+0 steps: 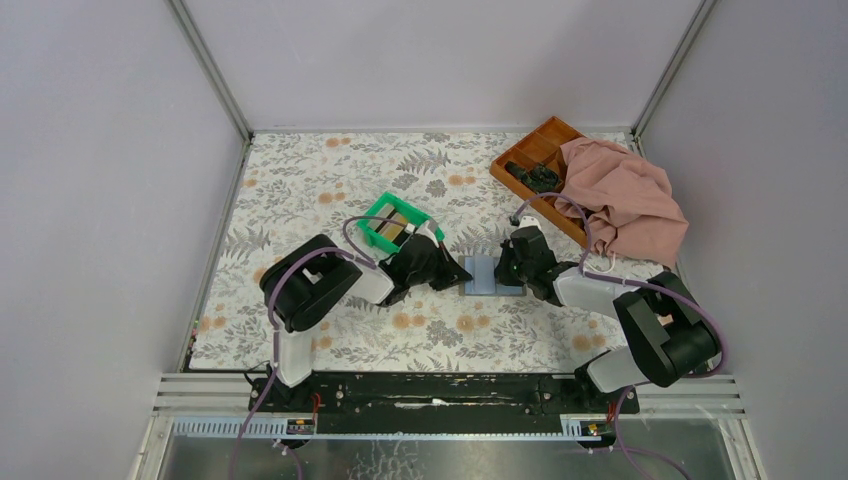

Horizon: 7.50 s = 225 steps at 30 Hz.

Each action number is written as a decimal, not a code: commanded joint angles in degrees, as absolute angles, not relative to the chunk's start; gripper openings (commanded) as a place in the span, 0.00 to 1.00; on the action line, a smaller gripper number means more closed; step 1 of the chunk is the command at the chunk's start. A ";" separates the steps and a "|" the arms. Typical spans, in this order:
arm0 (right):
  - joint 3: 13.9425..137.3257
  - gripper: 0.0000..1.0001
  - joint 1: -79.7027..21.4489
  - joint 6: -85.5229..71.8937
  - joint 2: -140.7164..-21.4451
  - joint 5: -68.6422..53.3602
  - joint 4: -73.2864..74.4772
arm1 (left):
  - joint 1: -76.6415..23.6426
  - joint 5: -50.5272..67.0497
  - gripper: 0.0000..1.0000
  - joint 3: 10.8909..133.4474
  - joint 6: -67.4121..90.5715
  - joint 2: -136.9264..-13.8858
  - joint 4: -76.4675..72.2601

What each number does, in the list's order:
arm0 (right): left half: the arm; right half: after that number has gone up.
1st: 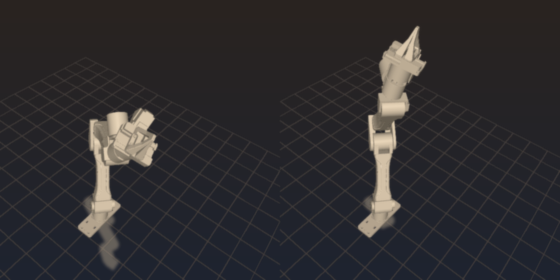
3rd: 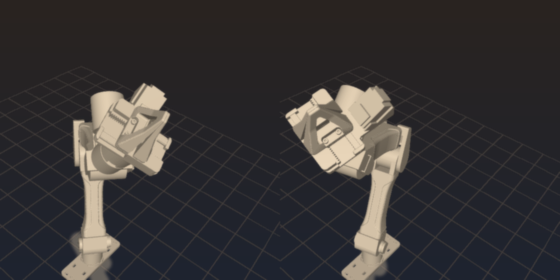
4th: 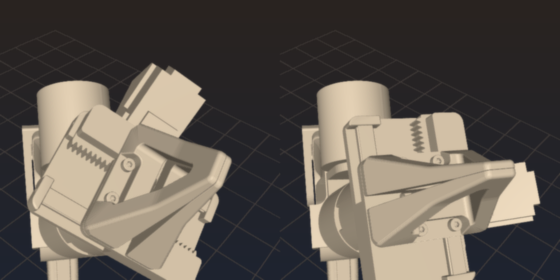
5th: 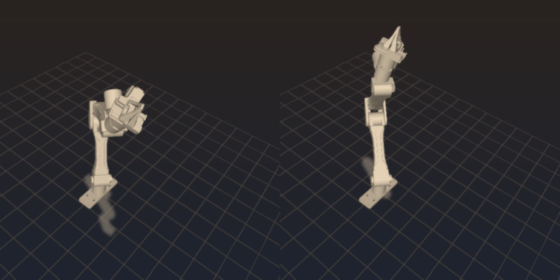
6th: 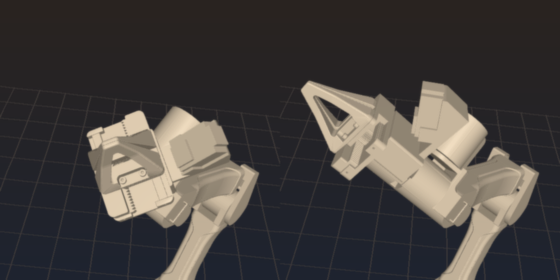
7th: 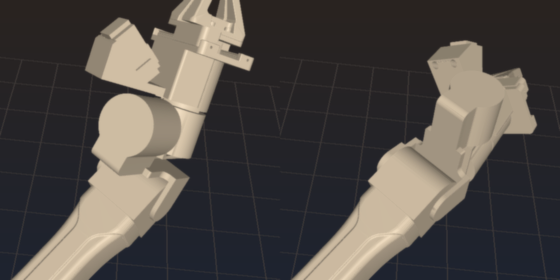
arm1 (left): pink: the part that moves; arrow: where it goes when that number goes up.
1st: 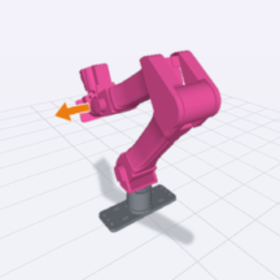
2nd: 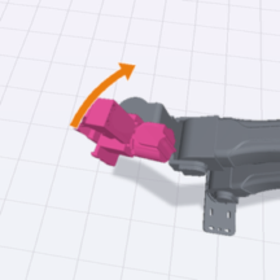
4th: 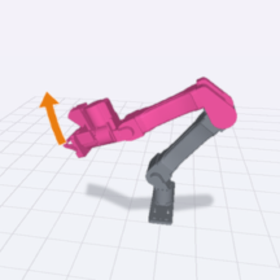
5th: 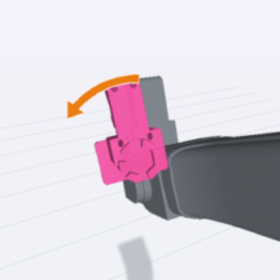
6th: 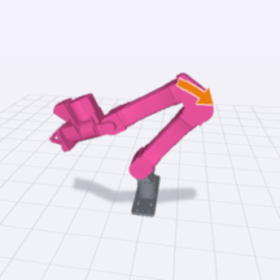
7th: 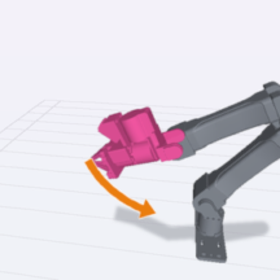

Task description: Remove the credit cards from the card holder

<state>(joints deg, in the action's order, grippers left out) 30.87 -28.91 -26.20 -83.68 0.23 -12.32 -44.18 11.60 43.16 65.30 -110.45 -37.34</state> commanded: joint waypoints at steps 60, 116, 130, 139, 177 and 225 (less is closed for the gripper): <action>27.08 0.00 -31.90 -29.53 -76.07 -5.53 -2.10 | -49.01 20.01 0.00 53.69 71.02 -112.68 -52.77; 31.02 0.07 -31.97 -29.74 -53.93 8.24 11.60 | -42.89 3.92 0.00 43.80 48.79 -93.71 -23.22; 31.83 0.19 -31.90 -30.07 -53.02 8.44 12.45 | -52.43 4.39 0.00 52.91 48.67 -105.31 -21.93; 31.50 0.20 -31.84 -30.34 -52.31 9.92 12.93 | -56.88 5.63 0.01 56.77 49.19 -110.82 -22.10; 23.58 0.00 -28.12 -33.93 -71.00 -2.15 -2.70 | -44.98 16.76 0.24 54.08 37.79 -103.89 -18.25; 22.63 0.00 -27.53 -33.74 -70.61 -2.94 -3.26 | -47.76 16.25 0.27 56.98 37.73 -108.35 -15.55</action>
<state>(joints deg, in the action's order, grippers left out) 23.49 -27.94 -34.35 -70.22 -2.68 -3.33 -46.44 12.47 55.29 36.29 -107.85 -12.88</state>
